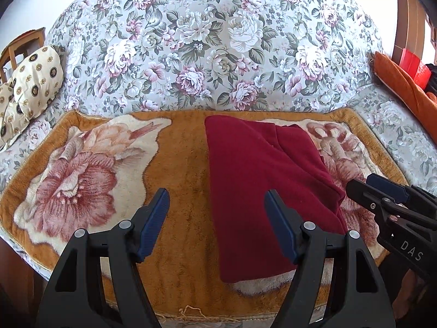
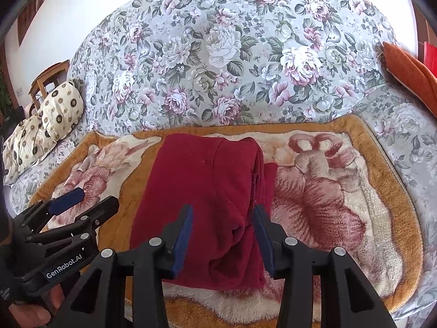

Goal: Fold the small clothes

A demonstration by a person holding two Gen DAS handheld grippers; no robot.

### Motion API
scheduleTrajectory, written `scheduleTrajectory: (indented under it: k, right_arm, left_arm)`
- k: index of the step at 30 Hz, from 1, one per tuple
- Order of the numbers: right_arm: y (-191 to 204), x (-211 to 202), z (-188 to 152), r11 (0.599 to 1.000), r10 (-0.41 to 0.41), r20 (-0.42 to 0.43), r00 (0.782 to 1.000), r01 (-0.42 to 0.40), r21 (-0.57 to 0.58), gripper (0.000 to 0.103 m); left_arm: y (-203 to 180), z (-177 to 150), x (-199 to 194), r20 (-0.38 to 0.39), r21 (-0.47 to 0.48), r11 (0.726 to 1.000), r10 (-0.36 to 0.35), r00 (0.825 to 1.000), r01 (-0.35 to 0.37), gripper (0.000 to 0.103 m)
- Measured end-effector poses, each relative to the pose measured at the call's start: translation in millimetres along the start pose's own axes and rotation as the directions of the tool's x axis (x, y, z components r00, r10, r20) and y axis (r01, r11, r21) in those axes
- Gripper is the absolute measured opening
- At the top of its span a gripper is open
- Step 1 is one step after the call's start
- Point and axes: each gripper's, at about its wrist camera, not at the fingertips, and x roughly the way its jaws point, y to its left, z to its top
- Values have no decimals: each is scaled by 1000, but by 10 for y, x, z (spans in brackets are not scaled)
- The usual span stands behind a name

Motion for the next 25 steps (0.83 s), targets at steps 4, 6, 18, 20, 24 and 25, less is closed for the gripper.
scheduleTrajectory:
  k: [4,6,18,20,24,25]
  right_arm:
    - [-10,10,-1,1000,2,-2,1000,-2,3,43]
    - [-13,13,-1,1000,1,-4,1000,-1,3,44]
    - [26,65,-25,1000,2,-16,1000,-2,4,44]
    - [38,87,-33,1000,4,-21,1000,-4,2,44]
    - [43,145,-53,1000,7,-34,999,-6,5,44]
    - [37,157,-53,1000,8,-36,999,-8,5,44]
  left_arm:
    - [-24,-1,2,5,14,1000,5,1000,-5,72]
    - [-25,-1,-1,4,13,1000,5,1000,-5,72]
    - [4,0,44,1,-6,1000,0,1000,0,72]
    - [34,2,66,0,-14,1000,-4,1000,4,72]
    - [76,9,107,-2,-15,1000,-9,1000,9,72]
    - [93,18,122,-5,-11,1000,-12,1000,12,72]
